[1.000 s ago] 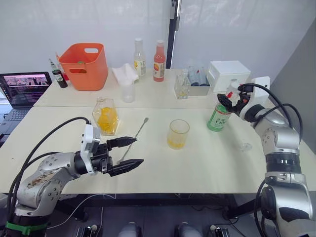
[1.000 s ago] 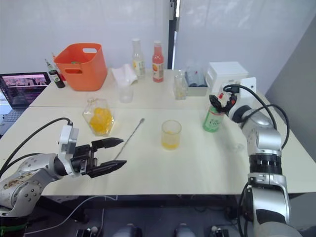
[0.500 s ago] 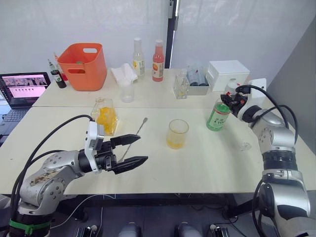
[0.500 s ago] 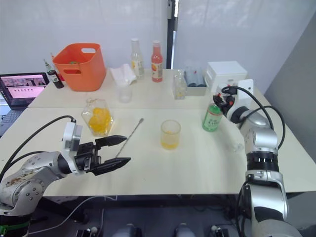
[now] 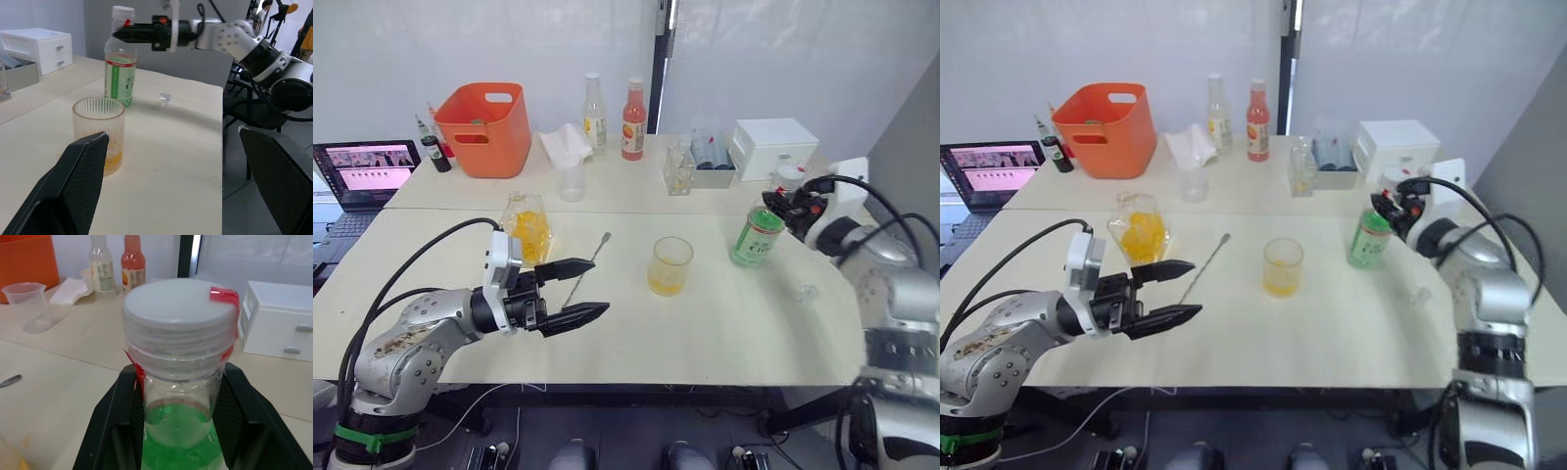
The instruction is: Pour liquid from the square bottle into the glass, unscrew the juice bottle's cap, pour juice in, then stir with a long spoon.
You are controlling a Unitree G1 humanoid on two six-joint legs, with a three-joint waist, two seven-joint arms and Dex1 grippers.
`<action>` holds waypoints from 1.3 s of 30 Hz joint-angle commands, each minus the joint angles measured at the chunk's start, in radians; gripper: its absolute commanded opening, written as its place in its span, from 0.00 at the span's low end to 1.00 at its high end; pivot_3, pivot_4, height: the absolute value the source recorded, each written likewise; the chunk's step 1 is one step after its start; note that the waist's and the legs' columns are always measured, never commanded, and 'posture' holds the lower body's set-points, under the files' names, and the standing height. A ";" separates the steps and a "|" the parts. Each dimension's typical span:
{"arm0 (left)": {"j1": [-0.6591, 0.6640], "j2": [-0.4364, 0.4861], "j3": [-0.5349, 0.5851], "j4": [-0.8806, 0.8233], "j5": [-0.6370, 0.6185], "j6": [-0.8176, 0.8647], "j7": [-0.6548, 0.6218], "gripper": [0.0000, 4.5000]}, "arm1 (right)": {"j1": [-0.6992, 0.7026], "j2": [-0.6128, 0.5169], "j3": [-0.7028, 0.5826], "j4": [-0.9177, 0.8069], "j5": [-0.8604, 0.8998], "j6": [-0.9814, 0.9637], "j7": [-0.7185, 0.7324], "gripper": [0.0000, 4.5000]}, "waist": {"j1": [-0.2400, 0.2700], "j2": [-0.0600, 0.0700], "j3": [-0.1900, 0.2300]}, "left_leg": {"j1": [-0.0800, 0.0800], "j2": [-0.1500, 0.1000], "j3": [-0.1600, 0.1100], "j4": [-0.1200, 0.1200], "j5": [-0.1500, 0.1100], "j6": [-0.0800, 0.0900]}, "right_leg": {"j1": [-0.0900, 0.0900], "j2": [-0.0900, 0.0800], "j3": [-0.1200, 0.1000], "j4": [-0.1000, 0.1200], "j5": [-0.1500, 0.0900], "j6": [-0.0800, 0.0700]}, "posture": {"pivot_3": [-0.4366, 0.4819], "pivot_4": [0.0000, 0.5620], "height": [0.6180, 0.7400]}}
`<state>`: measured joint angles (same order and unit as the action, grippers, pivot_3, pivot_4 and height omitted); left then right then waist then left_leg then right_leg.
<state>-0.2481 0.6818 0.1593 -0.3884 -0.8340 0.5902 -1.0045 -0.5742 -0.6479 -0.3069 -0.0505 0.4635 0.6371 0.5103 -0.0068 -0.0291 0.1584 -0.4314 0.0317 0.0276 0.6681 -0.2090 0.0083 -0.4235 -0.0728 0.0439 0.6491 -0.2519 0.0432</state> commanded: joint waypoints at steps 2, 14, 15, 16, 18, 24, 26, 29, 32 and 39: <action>-0.025 0.018 0.000 0.014 0.003 -0.012 -0.038 1.00 | 0.057 -0.050 -0.121 -0.331 0.225 0.153 0.025 0.30 | -0.005 0.000 0.000 | 0.000 0.000 0.000 0.000 0.000 0.000 | 0.000 0.000 0.000 0.000 0.000 0.000 | 0.48 0.27 0.79; -0.061 0.056 -0.015 0.083 0.054 -0.038 -0.125 1.00 | 0.070 0.074 0.166 -0.649 0.468 0.242 -0.020 0.30 | -0.010 0.000 0.000 | 0.002 0.002 0.000 0.000 0.000 0.000 | 0.001 0.004 0.001 0.000 0.000 0.000 | 0.48 0.27 0.79; -0.063 0.055 -0.016 0.084 0.055 -0.037 -0.127 1.00 | 0.072 0.081 0.199 -0.646 0.446 0.230 -0.014 0.30 | -0.007 0.000 0.000 | 0.001 0.002 0.000 0.000 0.000 0.000 | 0.001 0.004 0.001 0.000 0.000 0.000 | 0.48 0.27 0.79; -0.064 0.055 -0.018 0.082 0.056 -0.036 -0.130 1.00 | 0.074 0.087 0.236 -0.641 0.421 0.217 -0.003 0.30 | -0.004 0.000 0.000 | 0.001 0.001 0.000 0.000 0.000 0.000 | 0.001 0.003 0.000 -0.001 0.000 0.000 | 0.48 0.27 0.79; -0.062 0.057 -0.025 0.073 0.061 -0.037 -0.140 1.00 | 0.078 0.102 0.294 -0.626 0.381 0.184 0.022 0.30 | -0.001 0.000 0.000 | 0.001 0.001 -0.001 0.000 0.000 0.000 | 0.001 0.002 0.000 -0.001 0.000 0.000 | 0.48 0.27 0.79; -0.057 0.063 -0.041 0.065 0.088 -0.054 -0.166 1.00 | 0.065 0.097 0.399 -0.508 0.206 0.022 0.145 0.30 | -0.004 0.000 0.000 | 0.001 0.000 0.000 0.001 0.000 0.000 | 0.001 0.003 0.000 -0.001 0.001 0.000 | 0.48 0.27 0.79; -0.059 0.062 -0.042 0.070 0.092 -0.057 -0.171 1.00 | 0.058 0.087 0.411 -0.472 0.171 -0.020 0.194 0.30 | -0.004 0.000 0.000 | 0.001 0.000 0.000 0.001 0.000 0.000 | 0.001 0.003 0.000 -0.001 0.001 0.000 | 0.48 0.27 0.79; -0.060 0.064 -0.045 0.074 0.094 -0.060 -0.177 1.00 | 0.050 0.069 0.411 -0.435 0.146 -0.052 0.252 0.30 | -0.004 0.000 0.000 | 0.001 0.000 0.000 0.001 0.000 0.000 | 0.001 0.003 0.000 -0.001 0.001 0.000 | 0.48 0.27 0.79; -0.060 0.065 -0.047 0.080 0.101 -0.067 -0.183 1.00 | 0.052 0.054 0.402 -0.419 0.137 -0.058 0.288 0.30 | -0.005 0.000 0.000 | 0.001 0.001 0.000 0.001 0.000 0.000 | 0.001 0.003 0.000 -0.001 0.001 0.000 | 0.48 0.27 0.79; -0.064 0.056 -0.058 0.091 0.125 -0.084 -0.186 1.00 | 0.095 0.067 0.413 -0.406 0.106 -0.079 0.293 0.30 | -0.005 0.000 0.000 | 0.001 0.001 0.000 0.001 0.000 0.000 | 0.001 0.003 0.000 -0.001 0.001 0.000 | 0.48 0.27 0.79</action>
<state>-0.3011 0.7377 0.0951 -0.2872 -0.7081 0.5246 -1.1887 -0.4849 -0.5907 0.1297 -0.4397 0.5808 0.5985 0.8054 -0.0120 -0.0294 0.1589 -0.4304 0.0326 0.0272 0.6687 -0.2089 0.0082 -0.4227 -0.0697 0.0438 0.6481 -0.2513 0.0435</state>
